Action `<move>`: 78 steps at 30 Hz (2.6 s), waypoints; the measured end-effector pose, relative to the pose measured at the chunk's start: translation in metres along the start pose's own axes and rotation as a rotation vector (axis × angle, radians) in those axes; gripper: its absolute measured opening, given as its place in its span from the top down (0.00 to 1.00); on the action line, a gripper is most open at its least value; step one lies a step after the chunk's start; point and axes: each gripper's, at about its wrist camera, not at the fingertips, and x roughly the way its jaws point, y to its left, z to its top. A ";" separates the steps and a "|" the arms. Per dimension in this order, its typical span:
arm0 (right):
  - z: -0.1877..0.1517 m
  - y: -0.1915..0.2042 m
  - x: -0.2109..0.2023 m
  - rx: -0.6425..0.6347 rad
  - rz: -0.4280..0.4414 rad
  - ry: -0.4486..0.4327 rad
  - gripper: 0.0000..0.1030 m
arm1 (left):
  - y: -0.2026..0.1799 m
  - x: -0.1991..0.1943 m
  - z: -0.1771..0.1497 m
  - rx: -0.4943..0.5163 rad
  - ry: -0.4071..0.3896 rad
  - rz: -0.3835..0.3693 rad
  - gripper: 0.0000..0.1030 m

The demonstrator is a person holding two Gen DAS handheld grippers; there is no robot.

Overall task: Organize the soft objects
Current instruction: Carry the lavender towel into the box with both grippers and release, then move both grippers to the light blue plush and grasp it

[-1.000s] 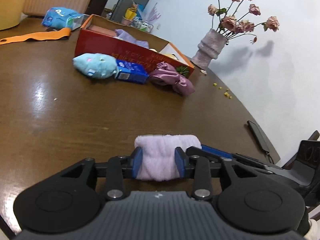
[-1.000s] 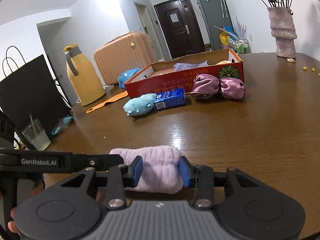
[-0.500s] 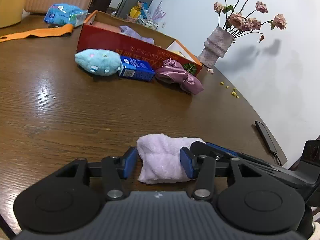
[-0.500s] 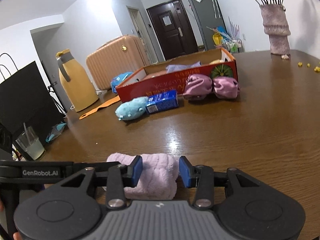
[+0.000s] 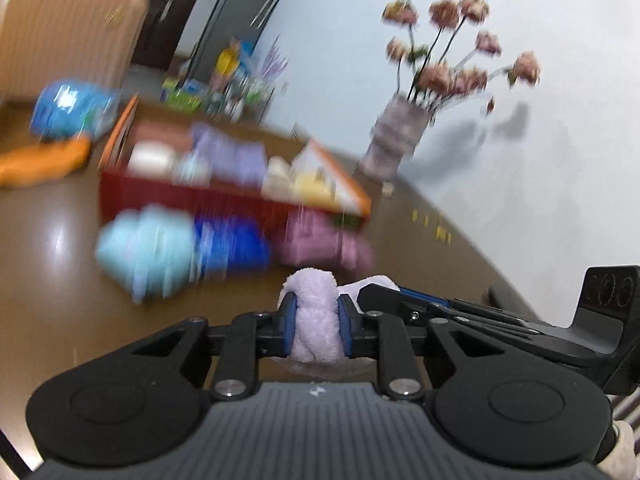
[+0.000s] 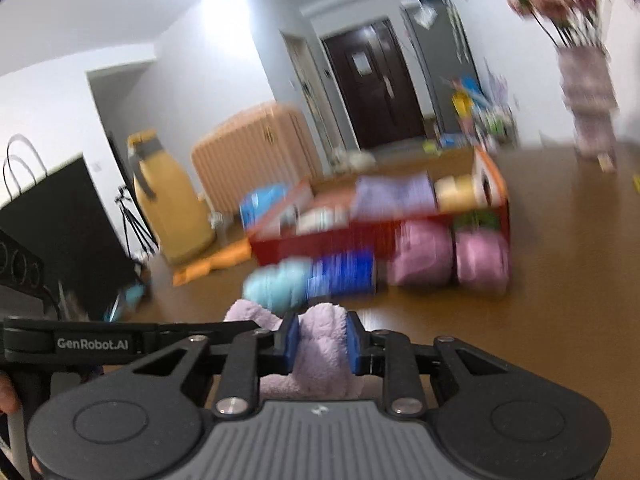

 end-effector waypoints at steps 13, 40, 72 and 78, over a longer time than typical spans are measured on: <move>0.161 -0.112 0.212 0.076 -0.128 0.190 0.77 | 0.085 0.225 0.152 -0.231 0.227 0.119 0.78; 0.160 -0.050 0.060 -0.247 -0.300 -0.062 0.35 | 0.023 0.026 0.108 0.221 -0.070 0.475 0.21; -0.087 0.015 -0.075 -0.116 -0.197 -0.090 0.25 | 0.020 -0.096 -0.103 0.079 -0.110 0.483 0.15; -0.065 0.020 -0.041 -0.119 -0.147 -0.057 0.37 | 0.039 -0.063 -0.071 0.083 -0.111 0.429 0.17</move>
